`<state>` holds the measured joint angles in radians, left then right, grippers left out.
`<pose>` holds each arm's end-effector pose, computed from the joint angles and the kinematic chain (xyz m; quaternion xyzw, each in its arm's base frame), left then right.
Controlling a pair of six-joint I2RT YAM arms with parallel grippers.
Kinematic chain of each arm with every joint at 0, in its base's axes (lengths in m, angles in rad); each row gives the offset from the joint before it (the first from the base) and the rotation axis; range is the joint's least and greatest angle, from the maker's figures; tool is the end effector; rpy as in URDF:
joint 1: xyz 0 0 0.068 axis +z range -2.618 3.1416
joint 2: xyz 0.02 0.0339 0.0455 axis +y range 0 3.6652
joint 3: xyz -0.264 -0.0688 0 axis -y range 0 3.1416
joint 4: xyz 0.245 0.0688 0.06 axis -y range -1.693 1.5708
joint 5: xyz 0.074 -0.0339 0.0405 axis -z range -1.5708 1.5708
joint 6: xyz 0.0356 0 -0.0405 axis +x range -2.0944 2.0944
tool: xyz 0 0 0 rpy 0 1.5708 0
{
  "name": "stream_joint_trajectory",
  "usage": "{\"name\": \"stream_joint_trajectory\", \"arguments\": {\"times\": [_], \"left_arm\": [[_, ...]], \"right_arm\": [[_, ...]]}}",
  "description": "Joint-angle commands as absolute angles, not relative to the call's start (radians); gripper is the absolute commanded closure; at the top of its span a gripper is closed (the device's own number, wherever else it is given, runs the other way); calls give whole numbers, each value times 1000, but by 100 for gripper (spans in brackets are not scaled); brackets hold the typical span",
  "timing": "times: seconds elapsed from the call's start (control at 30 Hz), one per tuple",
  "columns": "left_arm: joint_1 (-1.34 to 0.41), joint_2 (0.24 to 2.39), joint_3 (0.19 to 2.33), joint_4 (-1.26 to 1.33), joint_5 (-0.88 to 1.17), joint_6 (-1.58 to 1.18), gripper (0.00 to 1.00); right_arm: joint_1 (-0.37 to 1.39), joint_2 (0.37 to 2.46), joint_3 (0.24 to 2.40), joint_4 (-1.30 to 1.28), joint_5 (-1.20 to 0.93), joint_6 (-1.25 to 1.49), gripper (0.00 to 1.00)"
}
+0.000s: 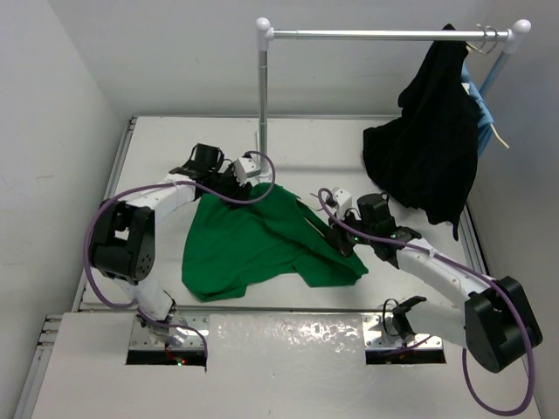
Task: Place the t-shirt on the hanger
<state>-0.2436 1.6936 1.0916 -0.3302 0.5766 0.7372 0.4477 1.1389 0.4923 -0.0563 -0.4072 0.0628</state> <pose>0.3351 -0.1033 0.2028 0.5074 0.7610 -0.1882 0.3578 0.1945 0.1091 0.1846 -0.2534 0.8559 0.2815 0.3521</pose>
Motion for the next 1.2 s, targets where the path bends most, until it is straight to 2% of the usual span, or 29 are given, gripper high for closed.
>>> {"name": "stream_joint_trajectory", "arguments": {"times": [0.0,0.27,0.53,1.17], "left_arm": [[-241,1626,1129,-310,614,707,53],[-242,1588,1242,-359,489,589,49],[-244,1480,1220,-400,472,583,49],[-245,1396,1197,-429,538,617,49]], "right_arm": [[449,1118,567,-84,-362,115,100],[449,1114,649,-184,-256,172,100],[428,1077,779,-340,-123,192,100],[247,1140,1090,-509,-120,160,100]]}}
